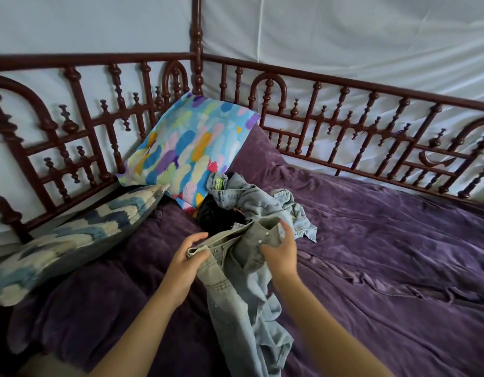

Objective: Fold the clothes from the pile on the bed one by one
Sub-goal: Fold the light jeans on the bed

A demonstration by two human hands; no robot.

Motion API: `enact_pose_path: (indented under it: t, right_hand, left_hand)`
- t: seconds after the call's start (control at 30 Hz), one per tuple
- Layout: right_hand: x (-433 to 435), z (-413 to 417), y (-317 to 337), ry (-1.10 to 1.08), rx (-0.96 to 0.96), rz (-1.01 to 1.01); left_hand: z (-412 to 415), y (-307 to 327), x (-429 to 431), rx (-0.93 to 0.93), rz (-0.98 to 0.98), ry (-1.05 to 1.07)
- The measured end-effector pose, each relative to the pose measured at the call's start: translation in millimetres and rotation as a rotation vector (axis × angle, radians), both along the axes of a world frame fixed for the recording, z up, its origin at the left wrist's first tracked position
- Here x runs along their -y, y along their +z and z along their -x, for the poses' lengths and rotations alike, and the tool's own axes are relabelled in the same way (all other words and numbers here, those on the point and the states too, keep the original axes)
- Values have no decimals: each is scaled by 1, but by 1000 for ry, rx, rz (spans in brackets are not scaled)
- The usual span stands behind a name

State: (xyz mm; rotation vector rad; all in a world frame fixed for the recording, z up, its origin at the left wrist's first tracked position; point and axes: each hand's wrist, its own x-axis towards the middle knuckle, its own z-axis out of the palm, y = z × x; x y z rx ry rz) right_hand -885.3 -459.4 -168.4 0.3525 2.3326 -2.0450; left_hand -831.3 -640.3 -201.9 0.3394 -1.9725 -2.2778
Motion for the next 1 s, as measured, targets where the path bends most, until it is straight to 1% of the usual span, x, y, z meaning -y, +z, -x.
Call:
enact_pose_path:
  t: [0.1,0.2,0.33,0.47,0.53,0.6,0.7,0.77,0.83,0.93,1.0]
  right_hand:
    - [-38,24,32,-100,-94,-130]
    - [-76,45,72,-218,-224,-262]
    - [-121,63,121,-352,-346,-345]
    - [-155,65,156,-501,-451,-434]
    - [-166,64,176,-605,-535,-409]
    - [-173,61,197,-706,-636,-326]
    - [-181,59,221,-801,-756,-269]
    - [-183,59,225,-799,-754,-260]
    - [-180,62,210,-746,-686,-286]
    - [-168,72,158,-582,-499,-397]
    - [-153,78,114,-465,-369,-519]
  left_hand:
    - [16,21,6,-61,-139,99]
    - [31,46,9,-137,-206,162]
    - [46,76,2,-203,-196,146]
    - [58,104,-14,-272,-171,72]
    - [61,116,-23,-304,-150,12]
    - [62,126,-30,-352,-133,-67]
    - [59,141,-38,-433,-131,-176]
    - [55,143,-40,-425,-148,-204]
    - [52,132,-38,-357,-139,-174]
    - [39,90,-26,-148,-123,-104]
    - [24,53,-14,12,-177,-61]
